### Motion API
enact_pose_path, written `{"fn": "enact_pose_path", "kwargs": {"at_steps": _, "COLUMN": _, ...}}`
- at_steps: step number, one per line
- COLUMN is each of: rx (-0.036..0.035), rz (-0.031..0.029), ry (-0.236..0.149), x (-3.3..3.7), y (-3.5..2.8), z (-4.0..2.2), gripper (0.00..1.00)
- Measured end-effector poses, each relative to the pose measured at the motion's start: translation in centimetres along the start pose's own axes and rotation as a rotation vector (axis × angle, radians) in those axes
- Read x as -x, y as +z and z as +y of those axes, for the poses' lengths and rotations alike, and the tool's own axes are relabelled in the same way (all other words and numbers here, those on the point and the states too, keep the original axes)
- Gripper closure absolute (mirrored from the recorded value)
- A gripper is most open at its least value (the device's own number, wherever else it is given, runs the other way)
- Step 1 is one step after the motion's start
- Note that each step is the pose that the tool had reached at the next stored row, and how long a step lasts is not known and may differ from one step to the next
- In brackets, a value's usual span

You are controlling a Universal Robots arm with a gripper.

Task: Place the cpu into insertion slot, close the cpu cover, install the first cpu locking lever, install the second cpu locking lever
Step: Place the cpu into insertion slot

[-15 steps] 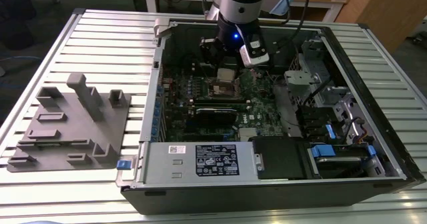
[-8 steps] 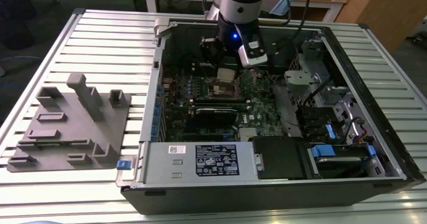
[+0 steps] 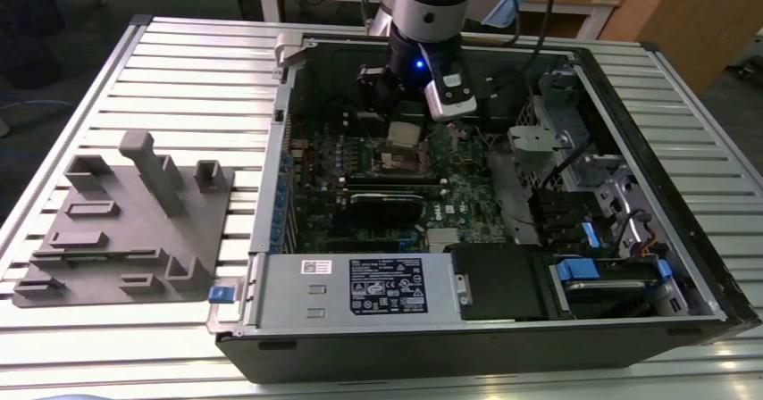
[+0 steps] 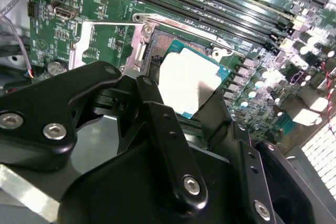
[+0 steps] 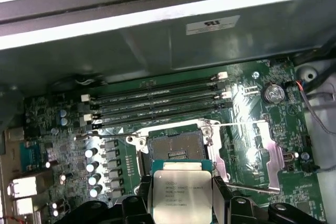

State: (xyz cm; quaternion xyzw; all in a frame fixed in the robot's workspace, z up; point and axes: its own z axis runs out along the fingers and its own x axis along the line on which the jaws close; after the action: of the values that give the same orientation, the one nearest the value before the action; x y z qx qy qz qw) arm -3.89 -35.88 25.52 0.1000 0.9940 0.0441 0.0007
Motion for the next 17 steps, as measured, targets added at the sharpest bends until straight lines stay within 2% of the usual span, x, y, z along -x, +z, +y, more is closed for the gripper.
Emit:
{"fn": "enact_pose_path", "kwargs": {"at_steps": 11, "rx": 0.0016, "rz": -0.0174, "ry": 0.197, "x": 0.00, "y": 0.13, "z": -0.01, "gripper": 0.46}}
{"fn": "enact_pose_path", "kwargs": {"at_steps": 17, "rx": 0.0016, "rz": -0.0177, "ry": 0.200, "x": 0.00, "y": 0.13, "z": -0.01, "gripper": 0.46}}
